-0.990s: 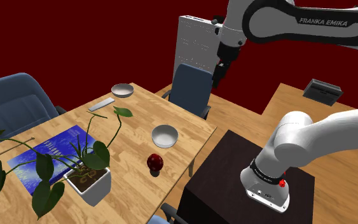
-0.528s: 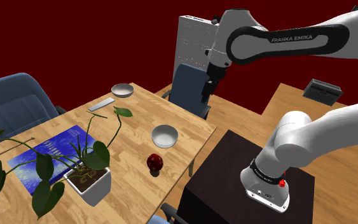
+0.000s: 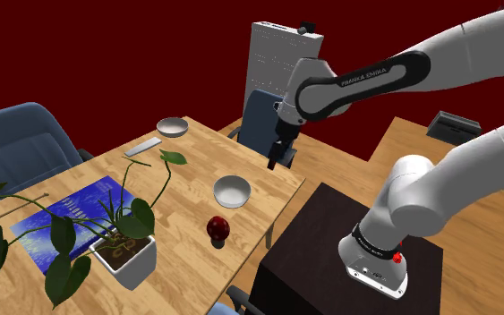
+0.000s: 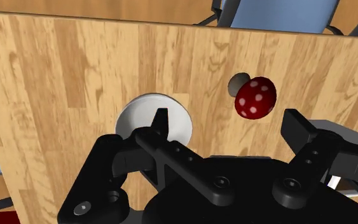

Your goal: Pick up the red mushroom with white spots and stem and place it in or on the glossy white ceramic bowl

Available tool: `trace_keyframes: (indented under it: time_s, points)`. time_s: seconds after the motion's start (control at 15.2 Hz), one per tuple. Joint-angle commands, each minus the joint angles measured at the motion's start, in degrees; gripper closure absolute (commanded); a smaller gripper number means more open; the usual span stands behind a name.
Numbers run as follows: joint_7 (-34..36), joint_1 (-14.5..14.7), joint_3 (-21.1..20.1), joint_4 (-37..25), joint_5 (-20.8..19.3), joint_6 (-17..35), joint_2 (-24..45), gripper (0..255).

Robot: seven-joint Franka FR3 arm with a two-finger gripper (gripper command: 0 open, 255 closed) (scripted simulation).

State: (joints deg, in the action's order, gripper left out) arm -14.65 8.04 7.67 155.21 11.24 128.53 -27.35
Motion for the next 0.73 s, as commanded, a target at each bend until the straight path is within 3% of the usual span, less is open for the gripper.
trace_keyframes:
  time_s: [0.0,0.33,0.66]
  points:
    - [-2.8,1.8,1.5,0.5,3.7,4.1,3.9,0]
    - [-13.4,8.4,5.1,0.0,17.7,13.0,15.3,0]
    - [-29.2,13.7,6.0,-4.1,38.2,16.4,28.2,0]
